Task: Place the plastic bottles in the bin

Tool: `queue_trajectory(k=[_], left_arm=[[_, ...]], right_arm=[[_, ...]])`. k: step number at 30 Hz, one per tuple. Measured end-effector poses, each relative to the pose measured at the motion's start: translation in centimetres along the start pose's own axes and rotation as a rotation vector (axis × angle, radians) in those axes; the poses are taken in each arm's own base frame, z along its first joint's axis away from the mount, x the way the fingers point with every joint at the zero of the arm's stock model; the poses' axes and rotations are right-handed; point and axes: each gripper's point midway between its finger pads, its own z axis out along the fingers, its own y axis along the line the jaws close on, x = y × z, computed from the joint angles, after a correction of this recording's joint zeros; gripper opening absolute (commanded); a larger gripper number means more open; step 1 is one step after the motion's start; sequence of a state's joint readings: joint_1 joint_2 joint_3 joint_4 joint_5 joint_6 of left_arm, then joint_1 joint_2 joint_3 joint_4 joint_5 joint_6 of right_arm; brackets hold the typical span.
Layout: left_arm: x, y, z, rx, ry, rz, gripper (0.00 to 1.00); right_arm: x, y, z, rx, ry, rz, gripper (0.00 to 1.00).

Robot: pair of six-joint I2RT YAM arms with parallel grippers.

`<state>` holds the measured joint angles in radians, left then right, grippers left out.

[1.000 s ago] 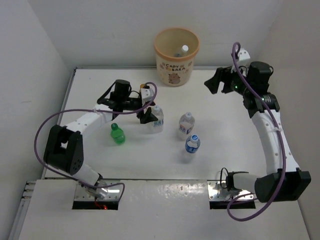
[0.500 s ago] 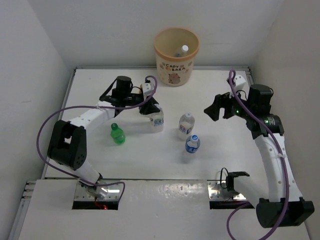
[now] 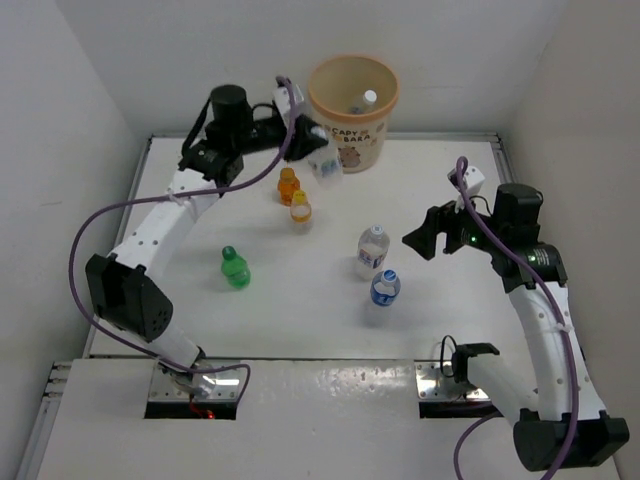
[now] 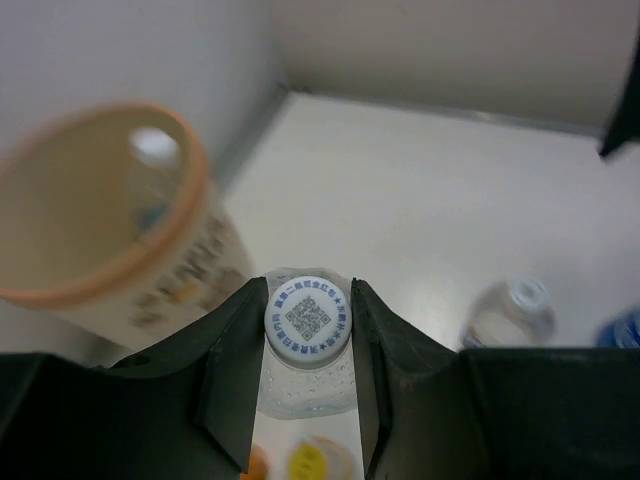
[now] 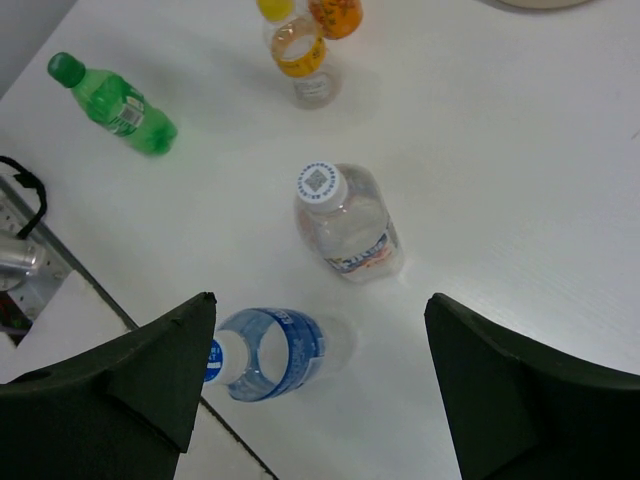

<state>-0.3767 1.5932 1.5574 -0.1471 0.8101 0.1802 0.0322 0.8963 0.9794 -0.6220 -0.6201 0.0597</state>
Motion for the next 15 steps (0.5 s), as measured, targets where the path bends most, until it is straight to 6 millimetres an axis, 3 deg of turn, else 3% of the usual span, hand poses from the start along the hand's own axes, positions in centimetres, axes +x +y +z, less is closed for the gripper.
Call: queue_trajectory(k=[3, 7, 9, 11, 15], left_arm=[[-9.1, 3.7, -1.2, -0.197, -0.143, 0.156, 0.0], [-17.9, 8.9, -3.2, -0.454, -0.34, 0.277, 0.0], [-19.3, 11.6, -3.4, -0.557, -0.406, 0.295, 0.0], [-18.9, 14.5, -2.5, -0.622, -0.433, 0.298, 0.0], [-14.5, 20.4, 1.2, -0.68, -0.435, 0.272, 0.0]], right_arm=[[0.5, 0.7, 0.3, -0.03, 0.01, 0.017, 0.84], [0.4, 1.2, 0.4, -0.057, 0.006, 0.039, 0.84], [0.4, 1.6, 0.4, -0.073, 0.005, 0.042, 0.84], [0.4, 2.0, 0.5, -0.092, 0.007, 0.038, 0.84], [0.6, 2.6, 0.6, -0.117, 0.015, 0.014, 0.84]])
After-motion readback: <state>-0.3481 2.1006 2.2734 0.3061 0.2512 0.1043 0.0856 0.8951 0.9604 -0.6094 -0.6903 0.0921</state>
